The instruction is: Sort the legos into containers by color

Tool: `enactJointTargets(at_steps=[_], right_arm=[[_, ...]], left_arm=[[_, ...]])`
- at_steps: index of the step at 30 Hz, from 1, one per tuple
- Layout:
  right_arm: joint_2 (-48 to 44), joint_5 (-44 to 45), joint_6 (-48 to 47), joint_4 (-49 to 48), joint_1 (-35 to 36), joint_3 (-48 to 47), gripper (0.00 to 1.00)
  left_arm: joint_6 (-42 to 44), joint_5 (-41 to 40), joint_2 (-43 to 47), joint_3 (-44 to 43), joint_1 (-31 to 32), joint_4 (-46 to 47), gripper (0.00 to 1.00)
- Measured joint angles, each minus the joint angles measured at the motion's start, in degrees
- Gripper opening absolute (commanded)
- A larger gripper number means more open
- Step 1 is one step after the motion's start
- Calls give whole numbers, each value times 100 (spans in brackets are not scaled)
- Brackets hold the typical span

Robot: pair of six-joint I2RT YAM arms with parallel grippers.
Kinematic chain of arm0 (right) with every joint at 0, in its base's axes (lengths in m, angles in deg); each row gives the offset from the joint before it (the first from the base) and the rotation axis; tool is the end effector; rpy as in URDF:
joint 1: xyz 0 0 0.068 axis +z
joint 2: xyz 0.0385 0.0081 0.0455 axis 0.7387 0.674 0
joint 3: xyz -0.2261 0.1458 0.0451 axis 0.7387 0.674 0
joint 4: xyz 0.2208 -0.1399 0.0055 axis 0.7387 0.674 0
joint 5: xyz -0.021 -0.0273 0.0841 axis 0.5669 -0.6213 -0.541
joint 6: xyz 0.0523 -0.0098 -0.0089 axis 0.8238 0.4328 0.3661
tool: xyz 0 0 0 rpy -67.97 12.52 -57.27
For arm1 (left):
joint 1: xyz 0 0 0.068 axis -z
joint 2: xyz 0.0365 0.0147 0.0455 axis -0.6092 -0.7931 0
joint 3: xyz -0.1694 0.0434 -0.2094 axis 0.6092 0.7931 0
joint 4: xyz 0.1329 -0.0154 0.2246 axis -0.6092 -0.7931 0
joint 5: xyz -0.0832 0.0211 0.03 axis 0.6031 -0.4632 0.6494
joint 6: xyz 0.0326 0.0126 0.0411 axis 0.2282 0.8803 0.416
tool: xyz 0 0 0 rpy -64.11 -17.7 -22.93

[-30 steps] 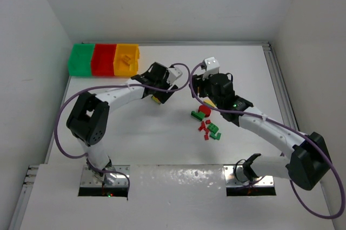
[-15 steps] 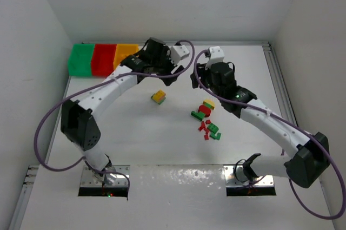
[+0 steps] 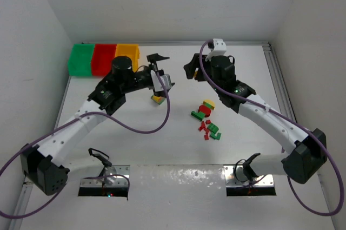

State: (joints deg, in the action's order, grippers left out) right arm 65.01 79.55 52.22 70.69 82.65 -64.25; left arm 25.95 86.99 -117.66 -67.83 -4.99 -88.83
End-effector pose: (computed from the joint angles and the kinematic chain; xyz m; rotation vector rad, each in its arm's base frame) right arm 0.2577 0.1692 0.3438 0.1144 1.8424 0.5611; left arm 0.2084 -0.1542 0.3954 1.3976 0.9639 -0.1969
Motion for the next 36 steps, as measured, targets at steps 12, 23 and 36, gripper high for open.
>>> enactJointTargets(at_steps=[12, 23, 36], right_arm=[[107, -511, 1025, -824, 37, 31, 0], [107, -927, 1626, -1325, 63, 120, 0], [166, -1366, 2122, -1812, 85, 304, 0]], left_arm=[[-1926, 339, -588, 977, 11, 1198, 90], [-3633, 114, -651, 1652, 13, 3685, 85], [-4052, -96, -1027, 1775, 13, 4911, 52]])
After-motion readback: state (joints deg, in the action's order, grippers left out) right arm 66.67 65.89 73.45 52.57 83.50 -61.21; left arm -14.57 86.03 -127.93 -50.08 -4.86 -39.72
